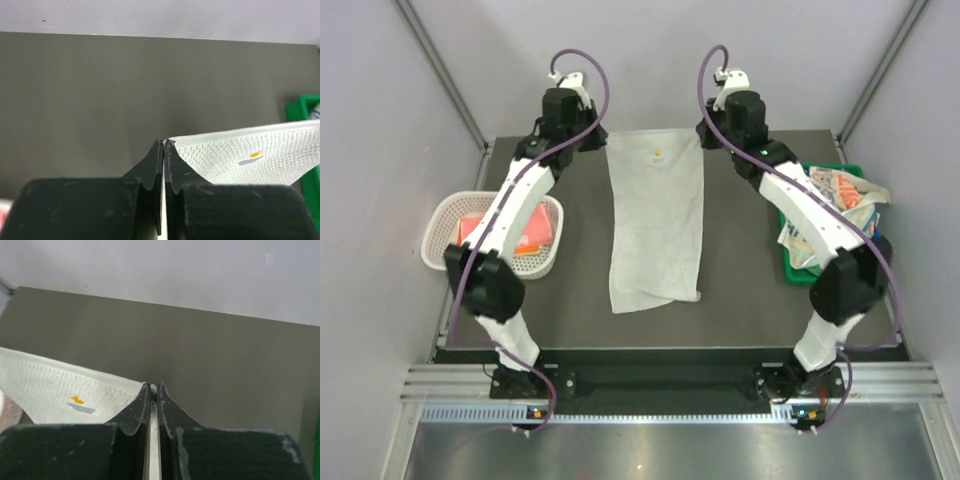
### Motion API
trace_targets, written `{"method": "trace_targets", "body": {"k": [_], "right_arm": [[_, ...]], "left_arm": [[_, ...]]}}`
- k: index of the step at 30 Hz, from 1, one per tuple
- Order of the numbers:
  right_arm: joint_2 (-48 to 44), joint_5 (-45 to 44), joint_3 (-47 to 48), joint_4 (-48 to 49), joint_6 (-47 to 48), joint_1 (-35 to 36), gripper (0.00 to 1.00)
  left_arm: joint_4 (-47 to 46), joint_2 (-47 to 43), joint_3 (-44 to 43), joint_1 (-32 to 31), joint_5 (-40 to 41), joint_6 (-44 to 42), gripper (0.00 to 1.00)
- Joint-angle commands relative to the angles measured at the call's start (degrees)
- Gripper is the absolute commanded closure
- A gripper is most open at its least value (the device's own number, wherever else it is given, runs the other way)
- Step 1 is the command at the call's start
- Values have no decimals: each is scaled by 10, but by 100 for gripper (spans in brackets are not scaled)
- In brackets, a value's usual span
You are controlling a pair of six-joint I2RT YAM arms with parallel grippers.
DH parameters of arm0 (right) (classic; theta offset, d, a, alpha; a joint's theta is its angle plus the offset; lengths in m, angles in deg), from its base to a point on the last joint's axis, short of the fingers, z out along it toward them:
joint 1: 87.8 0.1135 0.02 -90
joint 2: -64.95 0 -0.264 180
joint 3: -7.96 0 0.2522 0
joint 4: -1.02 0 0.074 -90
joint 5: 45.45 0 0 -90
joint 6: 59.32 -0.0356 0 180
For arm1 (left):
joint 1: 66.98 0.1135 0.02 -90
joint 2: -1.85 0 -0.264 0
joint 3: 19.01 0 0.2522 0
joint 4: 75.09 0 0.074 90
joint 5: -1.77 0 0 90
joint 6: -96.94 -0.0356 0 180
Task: Fold and stack the towels
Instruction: Flatten out the crumpled towel, then fold the towel
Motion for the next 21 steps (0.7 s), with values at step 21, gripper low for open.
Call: {"method": "trace_targets", "body": {"k": [21], "right_arm": [[107, 96, -132, 224, -99, -78, 100]], "left_arm": [[-169, 167, 70, 23, -30, 51, 100]]}}
